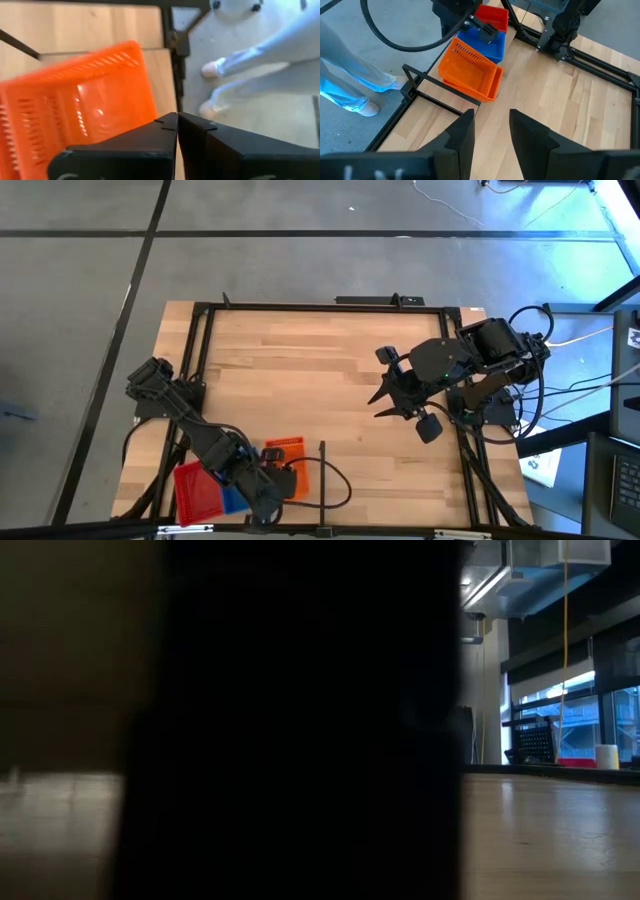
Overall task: Stack baskets on shelf by color
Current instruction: Stack the orange bin on top of the orange bin on the shelf
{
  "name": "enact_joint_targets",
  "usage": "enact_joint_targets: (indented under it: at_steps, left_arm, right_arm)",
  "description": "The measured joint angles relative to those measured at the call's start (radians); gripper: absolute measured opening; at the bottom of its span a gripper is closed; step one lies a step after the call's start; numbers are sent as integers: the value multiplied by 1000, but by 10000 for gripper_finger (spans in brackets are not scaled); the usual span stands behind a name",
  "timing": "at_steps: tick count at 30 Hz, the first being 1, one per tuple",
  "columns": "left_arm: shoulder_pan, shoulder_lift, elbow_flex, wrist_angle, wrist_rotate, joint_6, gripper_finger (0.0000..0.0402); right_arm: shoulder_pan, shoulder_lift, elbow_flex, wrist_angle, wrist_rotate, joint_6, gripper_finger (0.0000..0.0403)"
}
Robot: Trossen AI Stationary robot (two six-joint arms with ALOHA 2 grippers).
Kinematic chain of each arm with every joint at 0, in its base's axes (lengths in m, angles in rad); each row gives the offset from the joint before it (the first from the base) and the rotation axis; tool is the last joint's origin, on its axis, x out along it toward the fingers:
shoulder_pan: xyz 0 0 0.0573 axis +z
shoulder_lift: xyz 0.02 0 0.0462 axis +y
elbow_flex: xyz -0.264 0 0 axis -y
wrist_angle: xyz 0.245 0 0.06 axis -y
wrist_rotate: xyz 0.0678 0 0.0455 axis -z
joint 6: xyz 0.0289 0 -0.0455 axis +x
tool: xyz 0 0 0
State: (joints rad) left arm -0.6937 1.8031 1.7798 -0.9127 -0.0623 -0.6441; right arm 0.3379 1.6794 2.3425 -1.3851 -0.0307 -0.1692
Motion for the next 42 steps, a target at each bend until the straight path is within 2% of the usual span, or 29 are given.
enact_joint_targets:
  at_steps: [9,18,35,42]
  left_arm:
    - [18,12,-55,122,122,11,0]
    - [18,12,-56,77,83,30,0]
    - [49,34,-56,61,181,53,0]
    - [51,36,-57,7,135,71,0]
  right_arm:
    - [0,0,0,0,0,0,124]
    - [0,0,0,0,0,0,124]
    - [0,0,0,0,0,0,124]
    - [0,0,0,0,0,0,124]
